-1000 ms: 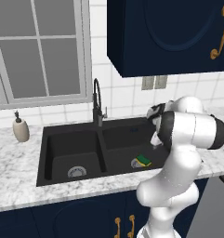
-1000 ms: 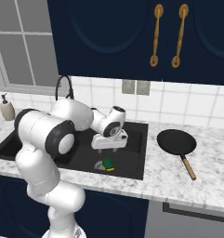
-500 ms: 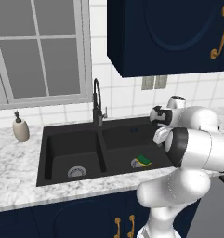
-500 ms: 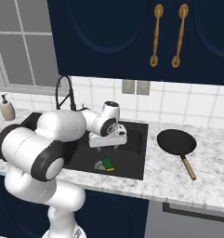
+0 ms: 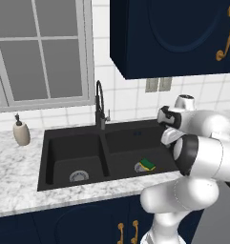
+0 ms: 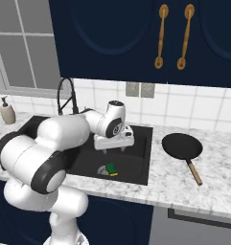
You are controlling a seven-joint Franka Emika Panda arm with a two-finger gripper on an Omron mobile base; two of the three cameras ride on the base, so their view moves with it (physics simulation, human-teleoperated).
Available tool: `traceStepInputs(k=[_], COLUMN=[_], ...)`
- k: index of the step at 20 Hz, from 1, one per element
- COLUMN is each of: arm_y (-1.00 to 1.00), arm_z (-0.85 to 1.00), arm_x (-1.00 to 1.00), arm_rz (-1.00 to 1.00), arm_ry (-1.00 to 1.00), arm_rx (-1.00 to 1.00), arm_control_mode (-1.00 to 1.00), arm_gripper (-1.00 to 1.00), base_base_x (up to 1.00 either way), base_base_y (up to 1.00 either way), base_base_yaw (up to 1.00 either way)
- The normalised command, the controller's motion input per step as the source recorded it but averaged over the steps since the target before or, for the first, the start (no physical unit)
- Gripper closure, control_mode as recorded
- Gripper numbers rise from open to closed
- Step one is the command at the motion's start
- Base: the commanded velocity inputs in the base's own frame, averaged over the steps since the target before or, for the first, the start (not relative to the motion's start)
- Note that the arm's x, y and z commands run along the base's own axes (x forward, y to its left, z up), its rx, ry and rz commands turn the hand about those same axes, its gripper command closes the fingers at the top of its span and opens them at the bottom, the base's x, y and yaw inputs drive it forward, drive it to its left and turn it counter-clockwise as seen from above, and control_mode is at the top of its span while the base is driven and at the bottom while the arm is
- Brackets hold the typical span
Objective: Pick the pan and sponge and place them into the sink. Then turn on the water.
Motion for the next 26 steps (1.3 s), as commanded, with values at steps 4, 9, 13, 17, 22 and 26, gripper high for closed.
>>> traceStepInputs(k=[4,9,13,17,22,26], arm_y=[-0.40,-0.67,-0.87,-0.83,-0.57,-0.38], arm_z=[0.36,0.05,0.00,0.00,0.01,0.00], arm_x=[0.00,0.00,0.00,0.00,0.00,0.02], arm_rz=[-0.05,-0.07,-0.09,-0.09,-0.10,-0.05], arm_ry=[0.06,0.02,0.01,0.03,0.03,0.00], arm_rx=[-0.05,0.00,0.02,0.00,0.00,0.00], arm_control_mode=[-1.00,-1.00,-1.00,-1.00,-1.00,-1.00], arm_gripper=[-1.00,-1.00,-1.00,-1.00,-1.00,-1.00], base_base_x=[0.00,0.00,0.00,0.00,0.00,0.00], base_base_y=[0.00,0.00,0.00,0.00,0.00,0.00], base_base_yaw=[0.00,0.00,0.00,0.00,0.00,0.00])
